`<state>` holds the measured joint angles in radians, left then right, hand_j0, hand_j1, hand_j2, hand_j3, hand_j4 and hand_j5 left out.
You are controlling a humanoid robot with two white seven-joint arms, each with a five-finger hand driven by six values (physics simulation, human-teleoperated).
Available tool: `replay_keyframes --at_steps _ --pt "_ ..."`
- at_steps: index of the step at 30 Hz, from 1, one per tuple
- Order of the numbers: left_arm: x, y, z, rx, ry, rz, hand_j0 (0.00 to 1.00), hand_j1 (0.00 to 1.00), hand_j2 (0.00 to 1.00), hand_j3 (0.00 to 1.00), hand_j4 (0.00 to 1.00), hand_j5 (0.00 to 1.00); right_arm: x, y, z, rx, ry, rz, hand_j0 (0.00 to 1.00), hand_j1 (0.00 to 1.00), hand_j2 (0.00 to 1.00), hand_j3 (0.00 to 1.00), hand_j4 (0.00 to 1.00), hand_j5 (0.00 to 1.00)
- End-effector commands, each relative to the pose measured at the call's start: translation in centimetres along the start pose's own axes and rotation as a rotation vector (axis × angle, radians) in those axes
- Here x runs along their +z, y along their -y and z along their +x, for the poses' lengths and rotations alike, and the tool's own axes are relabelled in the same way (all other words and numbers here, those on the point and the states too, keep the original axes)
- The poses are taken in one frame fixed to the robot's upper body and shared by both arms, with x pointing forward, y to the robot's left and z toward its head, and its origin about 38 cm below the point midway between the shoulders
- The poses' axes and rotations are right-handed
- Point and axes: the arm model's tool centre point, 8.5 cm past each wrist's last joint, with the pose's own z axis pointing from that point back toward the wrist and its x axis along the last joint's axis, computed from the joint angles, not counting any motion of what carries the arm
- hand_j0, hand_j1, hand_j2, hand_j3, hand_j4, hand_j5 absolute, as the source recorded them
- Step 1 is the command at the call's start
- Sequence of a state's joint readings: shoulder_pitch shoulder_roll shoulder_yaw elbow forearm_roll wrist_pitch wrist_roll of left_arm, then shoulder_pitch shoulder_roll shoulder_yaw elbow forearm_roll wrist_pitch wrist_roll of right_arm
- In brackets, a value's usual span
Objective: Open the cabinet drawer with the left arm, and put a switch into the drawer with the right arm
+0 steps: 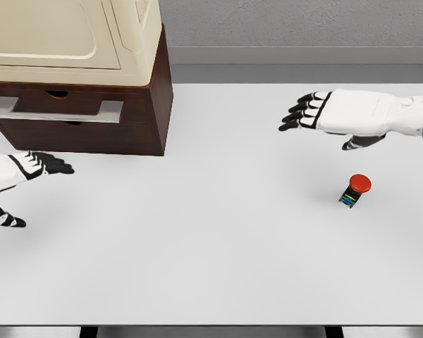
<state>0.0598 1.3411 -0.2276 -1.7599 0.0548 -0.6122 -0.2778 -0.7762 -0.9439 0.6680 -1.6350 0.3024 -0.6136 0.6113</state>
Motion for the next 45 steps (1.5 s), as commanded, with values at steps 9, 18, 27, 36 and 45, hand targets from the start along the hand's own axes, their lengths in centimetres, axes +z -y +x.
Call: replay_keyframes --at_steps 9,18,27,36,45 --pt "-1.7 0.5 0.5 0.071 0.057 -0.010 1.00 1.00 1.00 1.00 1.00 1.00 4.0 0.9 -3.1 0.001 -0.132 -0.003 1.00 1.00 1.00 1.00 1.00 1.00" --pt "-1.3 -1.3 1.1 0.252 0.115 -0.020 1.00 1.00 1.00 1.00 1.00 1.00 5.4 -4.4 -2.9 -0.057 -0.149 0.172 1.00 1.00 1.00 1.00 1.00 1.00" --pt "-4.9 -6.7 4.1 0.358 0.411 0.048 1.00 1.00 1.00 1.00 1.00 1.00 4.0 -8.3 -1.7 -0.059 -0.113 0.294 1.00 1.00 1.00 1.00 1.00 1.00" --pt "-3.7 -8.7 3.7 0.321 0.295 -0.008 1.00 1.00 1.00 1.00 1.00 1.00 3.2 -9.8 -0.9 -0.070 -0.089 0.324 1.00 1.00 1.00 1.00 1.00 1.00" --pt "-4.3 -11.2 1.8 0.379 0.004 -0.040 1.00 1.00 1.00 1.00 1.00 1.00 3.1 -9.9 -0.9 -0.072 -0.087 0.324 1.00 1.00 1.00 1.00 1.00 1.00"
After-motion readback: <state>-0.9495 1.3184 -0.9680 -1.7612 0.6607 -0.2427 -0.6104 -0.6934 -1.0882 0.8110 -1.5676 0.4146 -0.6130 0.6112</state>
